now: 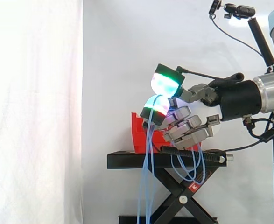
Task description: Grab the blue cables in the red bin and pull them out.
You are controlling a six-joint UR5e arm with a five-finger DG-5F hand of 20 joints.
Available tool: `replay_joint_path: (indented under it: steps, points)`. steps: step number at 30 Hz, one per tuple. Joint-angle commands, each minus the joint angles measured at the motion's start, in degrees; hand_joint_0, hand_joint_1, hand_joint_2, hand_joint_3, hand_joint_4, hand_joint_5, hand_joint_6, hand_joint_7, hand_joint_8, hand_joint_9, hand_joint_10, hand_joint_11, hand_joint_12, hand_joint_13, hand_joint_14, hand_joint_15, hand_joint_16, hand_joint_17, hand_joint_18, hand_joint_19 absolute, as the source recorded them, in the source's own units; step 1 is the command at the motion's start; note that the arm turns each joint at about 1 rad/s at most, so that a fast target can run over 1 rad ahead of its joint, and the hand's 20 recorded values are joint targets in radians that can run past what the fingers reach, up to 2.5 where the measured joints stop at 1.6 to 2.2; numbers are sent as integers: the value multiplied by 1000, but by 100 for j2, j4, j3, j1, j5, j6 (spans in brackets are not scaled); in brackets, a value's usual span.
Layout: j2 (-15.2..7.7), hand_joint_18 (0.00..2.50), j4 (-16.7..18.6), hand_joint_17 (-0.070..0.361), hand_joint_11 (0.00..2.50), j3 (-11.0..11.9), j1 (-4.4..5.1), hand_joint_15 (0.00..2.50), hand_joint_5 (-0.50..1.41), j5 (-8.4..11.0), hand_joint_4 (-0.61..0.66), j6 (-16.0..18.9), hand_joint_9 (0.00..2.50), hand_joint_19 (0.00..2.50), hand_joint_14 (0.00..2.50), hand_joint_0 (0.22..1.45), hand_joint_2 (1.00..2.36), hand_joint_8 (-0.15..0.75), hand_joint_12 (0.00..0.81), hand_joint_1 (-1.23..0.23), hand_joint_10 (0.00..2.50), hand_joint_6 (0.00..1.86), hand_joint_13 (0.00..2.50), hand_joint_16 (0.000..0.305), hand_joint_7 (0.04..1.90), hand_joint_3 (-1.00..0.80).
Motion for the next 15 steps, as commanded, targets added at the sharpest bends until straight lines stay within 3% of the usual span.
replay_joint_path:
  steps: [1,15]
  points:
    - [0,1381,0,83,1122,-8,0,1153,503,0,-232,0,711,1830,2500,1022,1011,219,304,-1067,2500,1467,895,37,476,-389]
    - [0,1370,0,82,1120,1,0,1156,503,0,-234,0,713,1828,2500,1022,1012,226,310,-1066,2500,1469,900,37,473,-394]
